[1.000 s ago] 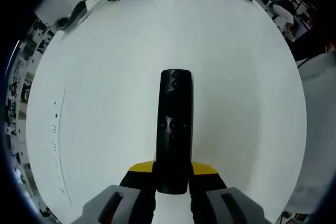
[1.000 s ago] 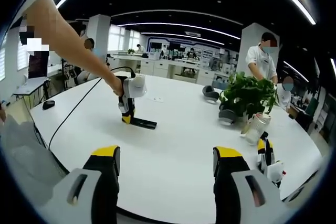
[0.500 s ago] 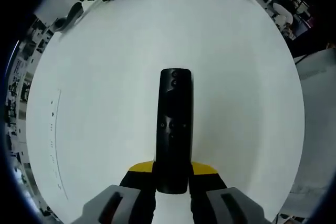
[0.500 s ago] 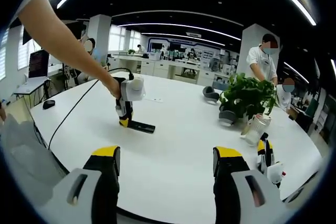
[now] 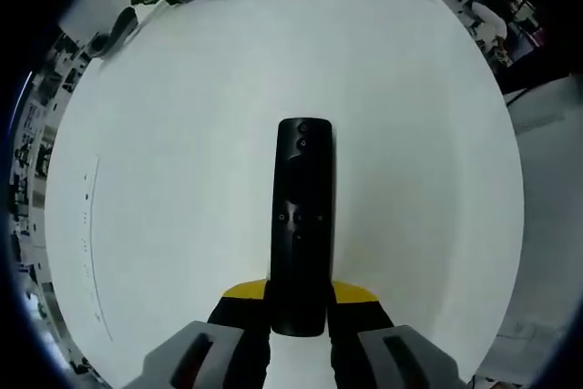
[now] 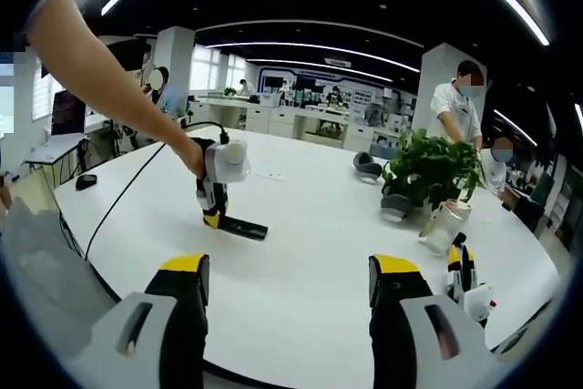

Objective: Press the specified remote control buttons in sequence, fully releasing each button before pressing the next.

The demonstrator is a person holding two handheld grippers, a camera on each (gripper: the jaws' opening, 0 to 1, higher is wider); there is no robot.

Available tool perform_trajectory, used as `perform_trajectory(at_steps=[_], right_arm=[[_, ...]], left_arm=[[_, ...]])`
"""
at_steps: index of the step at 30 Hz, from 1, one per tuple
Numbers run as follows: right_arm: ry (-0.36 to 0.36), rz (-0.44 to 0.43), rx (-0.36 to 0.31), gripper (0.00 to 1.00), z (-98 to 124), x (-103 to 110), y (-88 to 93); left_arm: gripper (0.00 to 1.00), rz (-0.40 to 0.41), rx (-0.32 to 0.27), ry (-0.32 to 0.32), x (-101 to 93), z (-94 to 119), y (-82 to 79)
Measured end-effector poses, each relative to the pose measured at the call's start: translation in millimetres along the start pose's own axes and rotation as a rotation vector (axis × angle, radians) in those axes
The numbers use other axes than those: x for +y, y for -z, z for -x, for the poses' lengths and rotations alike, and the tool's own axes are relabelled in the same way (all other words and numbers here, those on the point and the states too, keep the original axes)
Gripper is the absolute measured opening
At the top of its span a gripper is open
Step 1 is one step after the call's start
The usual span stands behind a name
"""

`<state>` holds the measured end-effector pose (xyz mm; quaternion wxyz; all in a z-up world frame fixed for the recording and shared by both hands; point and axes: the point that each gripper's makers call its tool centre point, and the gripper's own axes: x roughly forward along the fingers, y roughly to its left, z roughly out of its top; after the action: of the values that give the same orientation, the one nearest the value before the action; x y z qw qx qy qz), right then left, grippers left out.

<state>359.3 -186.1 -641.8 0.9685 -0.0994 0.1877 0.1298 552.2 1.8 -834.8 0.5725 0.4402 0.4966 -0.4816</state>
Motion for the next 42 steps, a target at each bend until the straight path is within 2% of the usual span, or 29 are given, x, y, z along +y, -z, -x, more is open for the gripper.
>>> perform_trajectory(at_steps=[21,31,38,42], right_arm=[[0.001,0.009,-0.012,0.72,1,0,-1.9],[0.0,0.005,-0.032,0.72,3,0,-5.0],[-0.003,0.003,-0.035,0.72,3,0,-5.3],[-0.01,0.013,-0.032,0.73,3,2,-4.9]], left_arm=[[0.23,-0.006,0.021,-0.001,-35.7,2,4.8],[0.23,-0.024,0.052,-0.004,-55.6,1,7.8],[0.23,-0.01,0.048,-0.005,-64.3,1,10.0],[0.23,0.018,0.025,-0.007,-70.7,2,12.2]])
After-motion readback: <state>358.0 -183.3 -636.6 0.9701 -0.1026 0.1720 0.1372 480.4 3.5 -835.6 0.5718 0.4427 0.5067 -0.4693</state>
